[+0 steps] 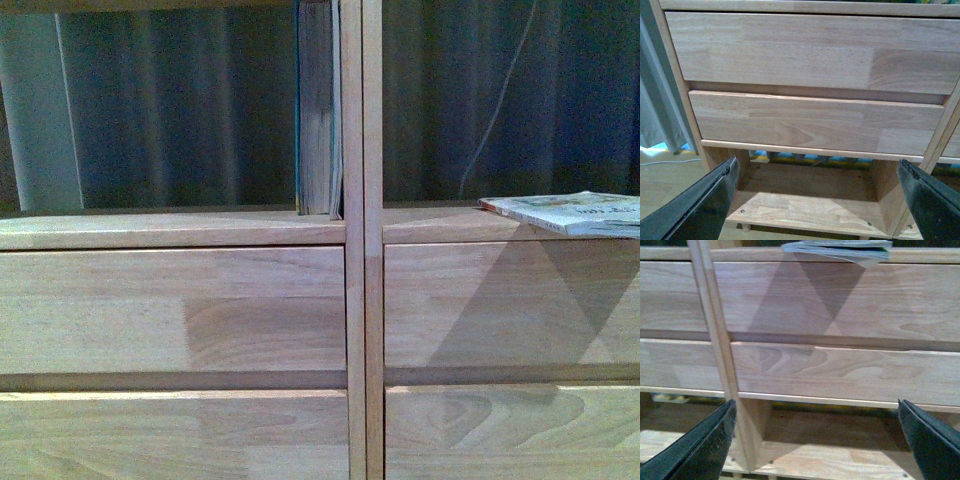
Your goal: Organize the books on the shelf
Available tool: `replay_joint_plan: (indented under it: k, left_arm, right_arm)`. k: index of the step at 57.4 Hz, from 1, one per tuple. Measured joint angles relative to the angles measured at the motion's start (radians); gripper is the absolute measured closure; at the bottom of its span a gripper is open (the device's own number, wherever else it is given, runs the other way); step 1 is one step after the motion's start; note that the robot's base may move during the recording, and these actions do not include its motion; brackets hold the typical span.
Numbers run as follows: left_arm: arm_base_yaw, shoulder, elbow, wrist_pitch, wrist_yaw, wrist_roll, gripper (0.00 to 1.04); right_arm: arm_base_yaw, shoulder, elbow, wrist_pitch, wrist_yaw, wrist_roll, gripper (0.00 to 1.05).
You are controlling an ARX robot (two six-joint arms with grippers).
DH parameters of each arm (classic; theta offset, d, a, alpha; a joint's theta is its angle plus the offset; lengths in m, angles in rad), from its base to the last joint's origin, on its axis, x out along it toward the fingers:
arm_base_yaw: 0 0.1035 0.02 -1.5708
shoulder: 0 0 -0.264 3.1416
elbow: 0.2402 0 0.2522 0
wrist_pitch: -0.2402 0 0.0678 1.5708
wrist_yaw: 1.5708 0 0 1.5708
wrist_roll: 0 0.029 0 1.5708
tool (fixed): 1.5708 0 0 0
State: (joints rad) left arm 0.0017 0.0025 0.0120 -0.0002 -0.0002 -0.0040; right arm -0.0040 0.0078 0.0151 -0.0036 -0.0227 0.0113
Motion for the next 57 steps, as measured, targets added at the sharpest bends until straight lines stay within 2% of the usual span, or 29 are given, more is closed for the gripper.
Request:
replay_joint_plan:
  k: [1,5,8,10,15,20,27,37,45,57]
  left_arm:
    - [0.0,0.0,0.0,0.0,0.0,0.0,0.07]
    - [0.0,0.0,0.0,0.0,0.0,0.0,0.07]
    - [0.0,0.0,0.0,0.0,0.0,0.0,0.07]
    - [0.0,0.0,0.0,0.0,0.0,0.0,0.07]
    - [0.0,0.0,0.0,0.0,0.0,0.0,0.07]
    - [0.0,0.0,0.0,0.0,0.0,0.0,0.07]
    - [0.0,0.0,0.0,0.0,0.0,0.0,0.07]
    - [0.0,0.0,0.0,0.0,0.0,0.0,0.07]
    - [0.0,0.0,0.0,0.0,0.0,0.0,0.07]
    - [0.0,0.0,0.0,0.0,0.0,0.0,0.07]
  right_arm:
    - [-0.029,0.021,0.007,-0.004,-0.093,0.039,0.07]
    - [-0.129,0.165,0.047,0.098,-0.327,0.19,0.07]
    - [-0.171,0.299,0.102,0.219,-0.402,0.301,0.07]
    - [-0.175,0.385,0.15,0.301,-0.405,0.36,0.07]
    - [-0.138,0.607,0.284,0.477,-0.362,0.505,0.07]
    - [-0.072,0.805,0.403,0.566,-0.314,0.6,0.07]
    - [-0.01,1.063,0.569,0.606,-0.257,0.787,0.07]
    - [0.013,1.353,0.748,0.627,-0.151,1.032,0.07]
    - [0.013,1.48,0.857,0.626,-0.077,1.108,0.07]
    - [-0.001,1.585,0.973,0.566,-0.035,1.155,0.07]
